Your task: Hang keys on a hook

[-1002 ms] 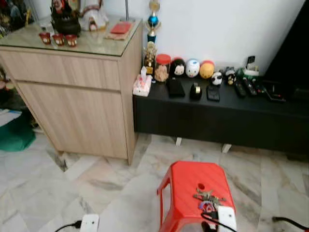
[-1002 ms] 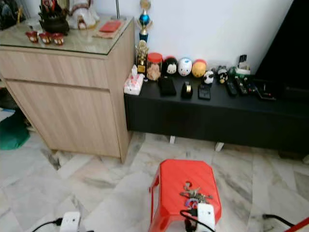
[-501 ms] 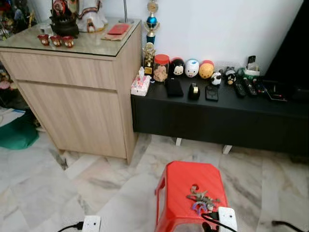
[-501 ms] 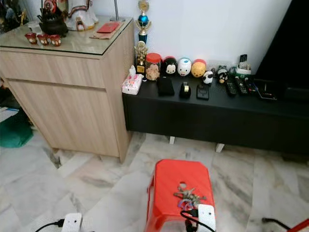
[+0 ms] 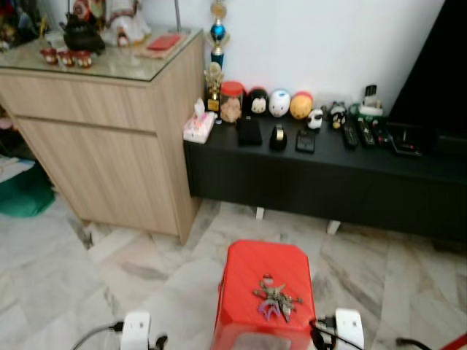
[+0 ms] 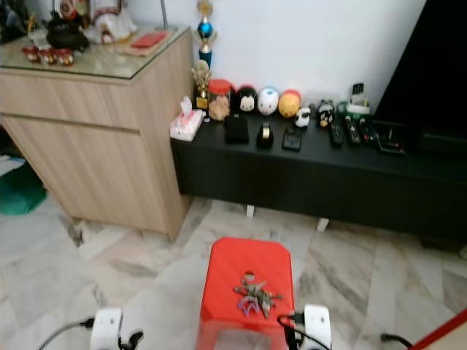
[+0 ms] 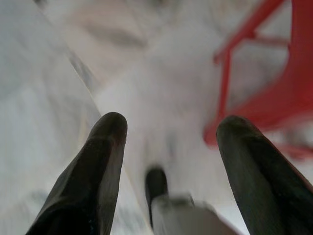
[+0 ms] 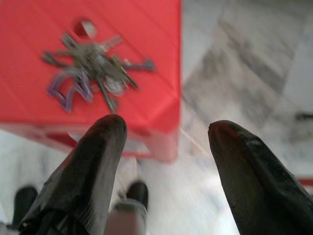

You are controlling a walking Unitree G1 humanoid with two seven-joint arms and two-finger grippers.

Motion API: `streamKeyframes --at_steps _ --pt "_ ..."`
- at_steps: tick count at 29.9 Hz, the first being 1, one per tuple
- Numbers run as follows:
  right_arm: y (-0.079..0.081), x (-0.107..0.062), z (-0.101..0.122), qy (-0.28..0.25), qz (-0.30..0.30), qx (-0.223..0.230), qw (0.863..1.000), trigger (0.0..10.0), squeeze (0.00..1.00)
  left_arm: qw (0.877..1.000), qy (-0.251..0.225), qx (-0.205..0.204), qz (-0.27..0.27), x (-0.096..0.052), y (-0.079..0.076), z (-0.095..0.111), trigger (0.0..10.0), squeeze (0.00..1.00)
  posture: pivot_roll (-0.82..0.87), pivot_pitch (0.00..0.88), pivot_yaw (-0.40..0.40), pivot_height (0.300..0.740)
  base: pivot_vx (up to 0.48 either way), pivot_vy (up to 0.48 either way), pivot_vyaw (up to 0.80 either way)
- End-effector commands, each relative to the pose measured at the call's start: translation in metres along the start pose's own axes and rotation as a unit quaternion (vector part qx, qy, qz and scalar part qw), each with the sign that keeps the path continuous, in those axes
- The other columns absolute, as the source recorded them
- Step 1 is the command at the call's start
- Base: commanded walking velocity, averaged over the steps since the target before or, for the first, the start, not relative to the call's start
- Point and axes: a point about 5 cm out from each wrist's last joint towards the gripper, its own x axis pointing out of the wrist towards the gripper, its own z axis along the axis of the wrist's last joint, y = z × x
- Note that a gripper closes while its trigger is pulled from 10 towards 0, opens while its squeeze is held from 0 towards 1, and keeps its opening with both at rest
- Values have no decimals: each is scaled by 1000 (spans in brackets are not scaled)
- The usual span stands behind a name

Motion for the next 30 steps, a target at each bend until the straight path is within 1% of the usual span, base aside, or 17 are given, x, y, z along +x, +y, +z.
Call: streamKeyframes --at_steps 1,5,6,7,8,9,10,11,12,13,15,16,18,21,23,25,30 --pt "4 0 3 -21 7 15 1000 10000 0 999 -45 -3 6 4 6 18 10000 0 -3 23 -67 740 0 0 0" --pt "3 -2 8 -61 6 17 998 10000 0 989 -151 2 -3 5 8 52 10000 0 3 24 -64 740 0 0 0" --pt "2 -2 8 -65 1 22 998 10000 0 986 -169 4 -3 4 8 58 10000 0 3 24 -64 740 0 0 0" --pt "2 -2 8 -65 1 22 998 10000 0 986 -169 4 -3 4 8 58 10000 0 3 24 -64 740 0 0 0" --pt "1 -4 8 -78 -7 24 997 10000 0 978 -208 1 -5 2 7 70 10000 0 2 24 -58 740 0 0 0" --pt "2 -1 27 -120 -2 20 993 10000 0 974 -227 2 -6 0 6 75 10000 0 0 23 -54 740 0 0 0" --pt "3 3 63 -187 7 12 982 10000 0 968 -250 -1 -10 -3 4 82 10000 0 -3 21 -49 740 0 0 0" --pt "7 2 90 -243 18 -4 970 10000 0 961 -277 2 -21 -7 -2 89 10000 0 -3 15 -45 740 0 0 0" --pt "9 -1 106 -276 26 -16 961 10000 0 955 -295 3 -28 -11 -7 93 10000 0 -3 9 -41 740 0 0 0" --pt "12 -4 113 -298 32 -26 954 10000 0 950 -310 12 -35 -14 -12 97 10000 0 -3 4 -40 740 0 0 0" --pt "14 -9 115 -327 33 -34 944 10000 0 940 -337 15 -43 -21 -21 102 10000 0 -4 0 -36 740 0 0 0" --pt "14 -9 115 -327 33 -34 944 10000 0 940 -337 15 -43 -21 -21 102 10000 0 -4 0 -36 740 0 0 0" --pt "9 -15 126 -362 12 -21 932 10000 0 933 -356 5 -52 -26 -31 106 10000 0 7 0 -45 740 0 0 0" --pt "10 -19 130 -378 18 -28 925 10000 0 926 -374 2 -62 -34 -38 111 10000 0 20 0 -52 740 0 0 0" --pt "10 -20 130 -378 18 -28 925 10000 0 925 -374 1 -63 -35 -38 111 10000 0 20 0 -52 740 0 0 0" --pt "13 -29 129 -384 30 -33 922 10000 0 916 -397 7 -62 -45 -37 121 10000 0 30 0 -57 740 0 0 0" --pt "12 -31 120 -374 34 -30 926 10000 0 916 -398 -3 -52 -46 -31 125 10000 0 77 0 -74 740 0 226 0"
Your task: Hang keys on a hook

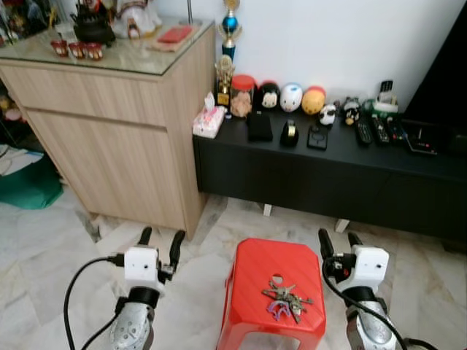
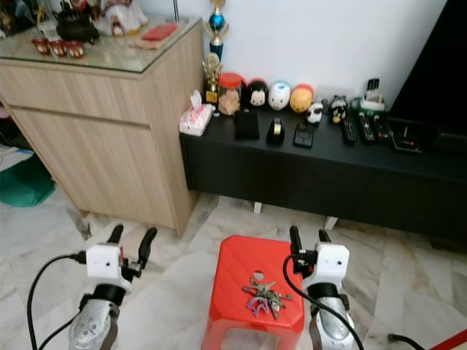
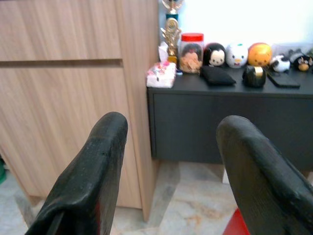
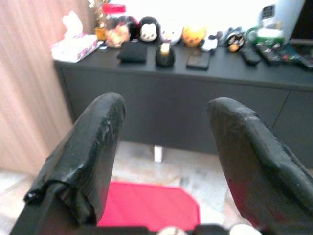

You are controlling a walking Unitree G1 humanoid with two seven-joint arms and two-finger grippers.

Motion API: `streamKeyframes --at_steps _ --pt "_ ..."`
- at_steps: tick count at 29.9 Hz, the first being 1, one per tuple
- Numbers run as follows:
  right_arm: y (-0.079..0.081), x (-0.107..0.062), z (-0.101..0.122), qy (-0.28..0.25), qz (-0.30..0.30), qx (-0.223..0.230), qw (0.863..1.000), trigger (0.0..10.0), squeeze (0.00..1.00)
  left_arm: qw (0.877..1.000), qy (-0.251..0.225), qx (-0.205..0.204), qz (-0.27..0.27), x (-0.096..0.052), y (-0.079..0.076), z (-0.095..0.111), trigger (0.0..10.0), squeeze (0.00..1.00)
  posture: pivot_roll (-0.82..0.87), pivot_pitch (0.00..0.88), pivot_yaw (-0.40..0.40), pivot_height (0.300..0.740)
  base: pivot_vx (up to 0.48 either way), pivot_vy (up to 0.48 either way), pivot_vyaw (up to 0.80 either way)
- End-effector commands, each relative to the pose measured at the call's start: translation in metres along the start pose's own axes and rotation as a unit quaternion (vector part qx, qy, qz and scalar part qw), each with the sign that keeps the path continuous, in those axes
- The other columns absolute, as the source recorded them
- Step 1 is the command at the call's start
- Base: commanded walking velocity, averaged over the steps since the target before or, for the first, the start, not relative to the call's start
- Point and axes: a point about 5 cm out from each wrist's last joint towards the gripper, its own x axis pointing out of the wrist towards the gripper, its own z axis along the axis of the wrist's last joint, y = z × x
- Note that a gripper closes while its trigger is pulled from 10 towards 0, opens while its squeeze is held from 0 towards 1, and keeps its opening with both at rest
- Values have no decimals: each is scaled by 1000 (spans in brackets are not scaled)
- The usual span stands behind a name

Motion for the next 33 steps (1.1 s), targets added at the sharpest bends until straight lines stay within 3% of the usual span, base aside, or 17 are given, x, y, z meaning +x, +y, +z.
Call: streamKeyframes --at_steps 1,10,33 --pt "0 -1 -3 11 -1 2 1000 10000 0 1000 9 -3 7 0 3 0 10000 0 83 0 -78 740 0 311 0" --pt "-2 1 0 22 -14 9 1000 10000 0 999 32 6 -15 -12 -3 -3 10000 0 62 0 -66 740 0 197 0" --pt "1 11 7 26 -15 22 999 10000 0 999 33 -7 -35 -5 -13 4 10000 0 50 0 -72 740 0 0 0"
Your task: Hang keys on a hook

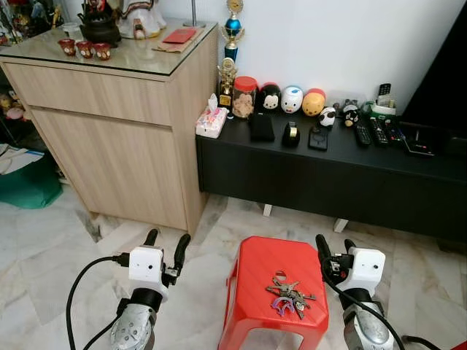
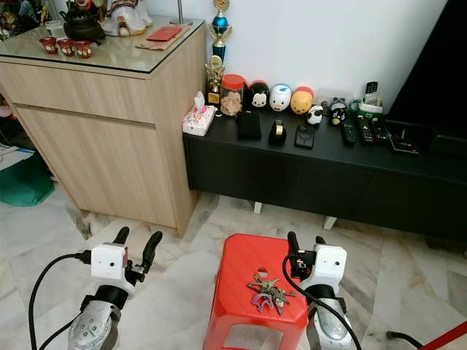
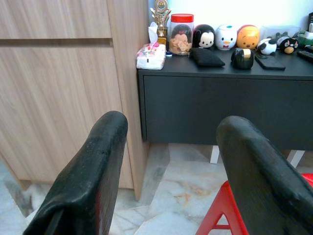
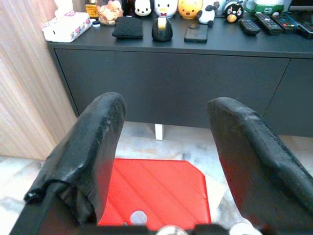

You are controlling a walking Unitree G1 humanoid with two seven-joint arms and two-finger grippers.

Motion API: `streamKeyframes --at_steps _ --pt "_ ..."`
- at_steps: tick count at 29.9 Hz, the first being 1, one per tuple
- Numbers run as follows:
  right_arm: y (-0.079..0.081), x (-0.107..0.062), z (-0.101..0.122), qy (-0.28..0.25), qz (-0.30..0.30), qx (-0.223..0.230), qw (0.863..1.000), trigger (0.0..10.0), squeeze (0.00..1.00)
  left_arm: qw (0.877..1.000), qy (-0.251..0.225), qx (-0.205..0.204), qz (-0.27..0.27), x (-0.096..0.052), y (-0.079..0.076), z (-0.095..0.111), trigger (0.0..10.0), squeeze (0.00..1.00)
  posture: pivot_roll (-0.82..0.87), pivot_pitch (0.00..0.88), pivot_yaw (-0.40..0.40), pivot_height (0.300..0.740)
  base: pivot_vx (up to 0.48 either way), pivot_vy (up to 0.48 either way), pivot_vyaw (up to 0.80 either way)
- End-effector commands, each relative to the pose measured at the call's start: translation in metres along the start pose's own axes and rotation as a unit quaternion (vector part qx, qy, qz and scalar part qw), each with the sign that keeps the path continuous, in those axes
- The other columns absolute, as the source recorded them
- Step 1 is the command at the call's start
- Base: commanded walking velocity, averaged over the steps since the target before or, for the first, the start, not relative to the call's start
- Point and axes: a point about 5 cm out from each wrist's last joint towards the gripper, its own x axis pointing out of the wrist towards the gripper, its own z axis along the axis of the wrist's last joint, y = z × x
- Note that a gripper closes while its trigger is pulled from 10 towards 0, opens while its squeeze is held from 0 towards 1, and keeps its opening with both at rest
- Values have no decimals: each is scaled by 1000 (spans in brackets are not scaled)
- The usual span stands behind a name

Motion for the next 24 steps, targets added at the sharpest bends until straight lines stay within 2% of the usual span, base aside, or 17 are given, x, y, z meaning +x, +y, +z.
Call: streamKeyframes --at_steps 1,5,16,24 --pt "0 5 10 -17 -1 -2 1000 10000 0 1000 -7 -5 -7 3 -3 5 10000 0 49 0 -73 740 0 0 0" --pt "-1 8 7 6 -12 1 1000 10000 0 1000 -9 -9 2 6 -2 7 10000 0 42 0 -73 735 0 0 0" --pt "3 7 7 11 0 -2 1000 10000 0 1000 -11 -11 8 5 0 10 10000 0 40 18 -72 660 0 0 0" --pt "7 9 6 19 6 -3 1000 10000 0 1000 -8 -8 5 6 -2 12 10000 0 37 23 -68 660 0 0 0"
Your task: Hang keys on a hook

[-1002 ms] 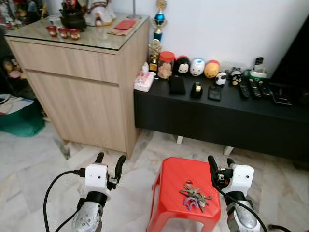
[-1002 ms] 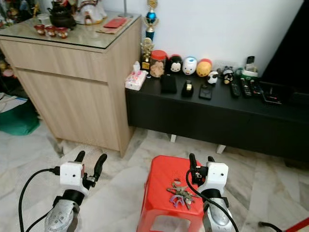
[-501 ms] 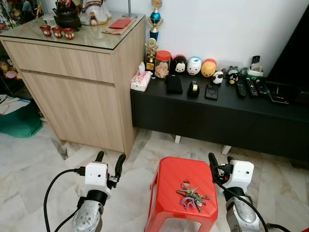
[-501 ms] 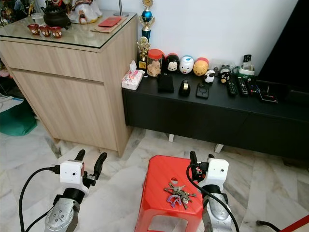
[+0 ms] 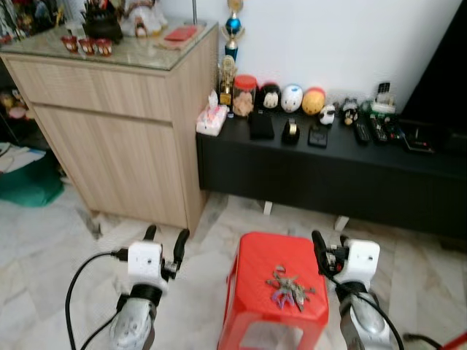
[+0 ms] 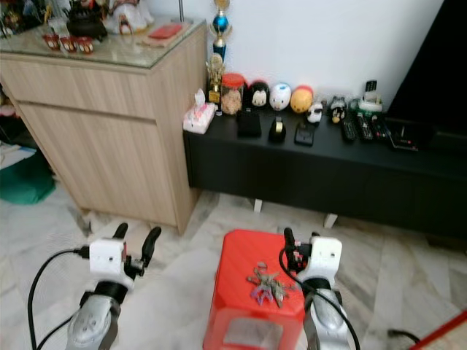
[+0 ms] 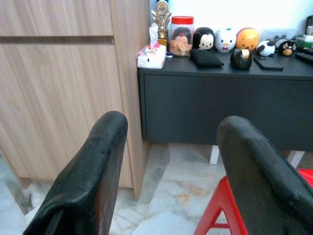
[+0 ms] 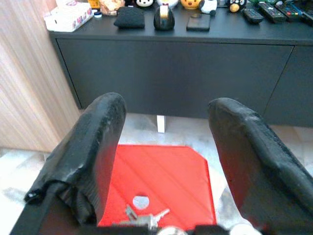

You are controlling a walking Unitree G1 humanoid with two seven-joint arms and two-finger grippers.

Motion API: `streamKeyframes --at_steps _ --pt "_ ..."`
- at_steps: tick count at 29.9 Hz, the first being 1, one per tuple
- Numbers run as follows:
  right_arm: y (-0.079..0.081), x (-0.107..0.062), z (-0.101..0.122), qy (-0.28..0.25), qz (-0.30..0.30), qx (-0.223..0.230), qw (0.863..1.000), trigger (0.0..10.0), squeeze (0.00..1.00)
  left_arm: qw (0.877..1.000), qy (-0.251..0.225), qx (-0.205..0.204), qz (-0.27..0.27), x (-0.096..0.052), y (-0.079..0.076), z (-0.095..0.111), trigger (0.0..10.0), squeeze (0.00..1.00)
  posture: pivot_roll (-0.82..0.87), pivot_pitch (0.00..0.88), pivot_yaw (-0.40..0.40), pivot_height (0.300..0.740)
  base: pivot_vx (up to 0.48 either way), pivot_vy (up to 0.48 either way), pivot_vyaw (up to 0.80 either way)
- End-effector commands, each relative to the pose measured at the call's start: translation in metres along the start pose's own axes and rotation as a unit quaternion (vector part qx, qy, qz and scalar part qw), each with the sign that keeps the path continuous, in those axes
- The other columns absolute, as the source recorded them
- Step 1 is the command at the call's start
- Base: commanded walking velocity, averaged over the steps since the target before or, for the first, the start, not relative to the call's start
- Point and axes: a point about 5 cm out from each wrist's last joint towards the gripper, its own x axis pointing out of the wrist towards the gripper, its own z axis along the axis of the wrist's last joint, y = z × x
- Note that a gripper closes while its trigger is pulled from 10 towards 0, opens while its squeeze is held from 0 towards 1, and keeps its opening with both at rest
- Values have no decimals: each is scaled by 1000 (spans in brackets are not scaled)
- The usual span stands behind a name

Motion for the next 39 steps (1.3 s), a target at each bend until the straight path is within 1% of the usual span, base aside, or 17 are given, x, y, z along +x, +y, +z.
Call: streamKeyframes --at_steps 1,5,8,13,14,22,26,31,39 --pt "0 1 3 -2 2 -3 1000 10000 0 1000 -6 -4 -1 2 -3 5 10000 0 37 23 -68 660 0 0 0" --pt "0 2 3 -1 3 -5 1000 10000 0 1000 -7 -5 -3 3 -3 6 10000 0 35 25 -66 660 0 0 0" --pt "-1 3 0 17 -1 -5 1000 10000 0 1000 -7 -7 -4 4 -4 7 10000 0 34 25 -66 660 0 0 0" --pt "-1 4 1 18 1 -10 1000 10000 0 1000 -6 -7 -6 5 -5 7 10000 0 34 28 -64 630 0 0 0" --pt "-1 3 2 9 7 -7 1000 10000 0 1000 -6 -8 -6 5 -5 7 10000 0 34 29 -64 622 0 0 0" --pt "1 2 2 7 13 -5 1000 10000 0 1000 -2 -3 -4 6 -5 7 10000 0 37 31 -63 622 0 0 0" --pt "2 2 2 9 15 -8 1000 10000 0 1000 -4 -7 -1 7 -5 8 10000 0 35 32 -63 622 0 0 0" --pt "2 1 0 13 26 -26 999 10000 0 1000 0 -13 -4 8 -6 8 10000 0 33 33 -63 622 0 0 0" --pt "2 -1 -3 18 31 -22 999 10000 0 1000 4 -17 -8 9 -8 8 10000 0 30 35 -63 622 0 0 788"
